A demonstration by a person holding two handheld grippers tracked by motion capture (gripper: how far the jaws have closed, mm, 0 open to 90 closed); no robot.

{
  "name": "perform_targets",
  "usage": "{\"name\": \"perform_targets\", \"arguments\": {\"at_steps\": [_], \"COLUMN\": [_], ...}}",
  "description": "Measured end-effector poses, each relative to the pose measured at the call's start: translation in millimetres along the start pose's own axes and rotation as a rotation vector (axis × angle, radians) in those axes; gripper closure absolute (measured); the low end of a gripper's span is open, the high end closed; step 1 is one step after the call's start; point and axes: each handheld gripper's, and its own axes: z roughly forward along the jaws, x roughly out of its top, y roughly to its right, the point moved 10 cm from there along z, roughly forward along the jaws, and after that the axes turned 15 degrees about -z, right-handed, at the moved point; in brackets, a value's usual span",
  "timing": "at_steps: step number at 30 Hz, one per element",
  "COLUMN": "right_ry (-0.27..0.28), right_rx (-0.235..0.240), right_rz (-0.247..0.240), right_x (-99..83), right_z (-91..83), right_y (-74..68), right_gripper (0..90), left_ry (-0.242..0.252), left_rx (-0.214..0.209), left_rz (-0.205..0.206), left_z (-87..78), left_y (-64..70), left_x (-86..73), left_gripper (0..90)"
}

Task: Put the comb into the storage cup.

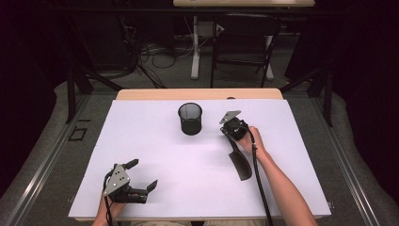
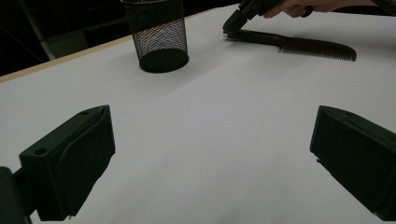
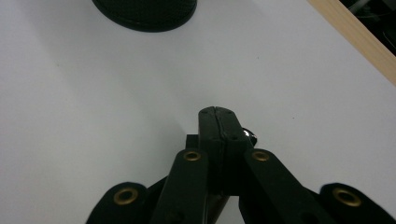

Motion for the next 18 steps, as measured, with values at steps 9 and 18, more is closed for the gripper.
{"name": "perform_targets", "arguments": {"at_steps": [9,18], "right_ry": [-0.035,-0.076], "right_rx": [-0.026,-0.054], "right_rz": [0.019,0.038], "right_x": [-9.5,-18.2], "right_z": [0.8,0.3], "right_y": [6.2,11.9], "right_gripper": [90.0,90.0], "left_ry": [0.000,0.000], "left_rx": [0.003,0.004], "left_rz": [0.000,0.002], "left_z": [-0.2,-0.2], "left_y": [-0.3,-0.6], "left_x": [0.0,-0.2], "left_gripper": [0.0,0.0]}}
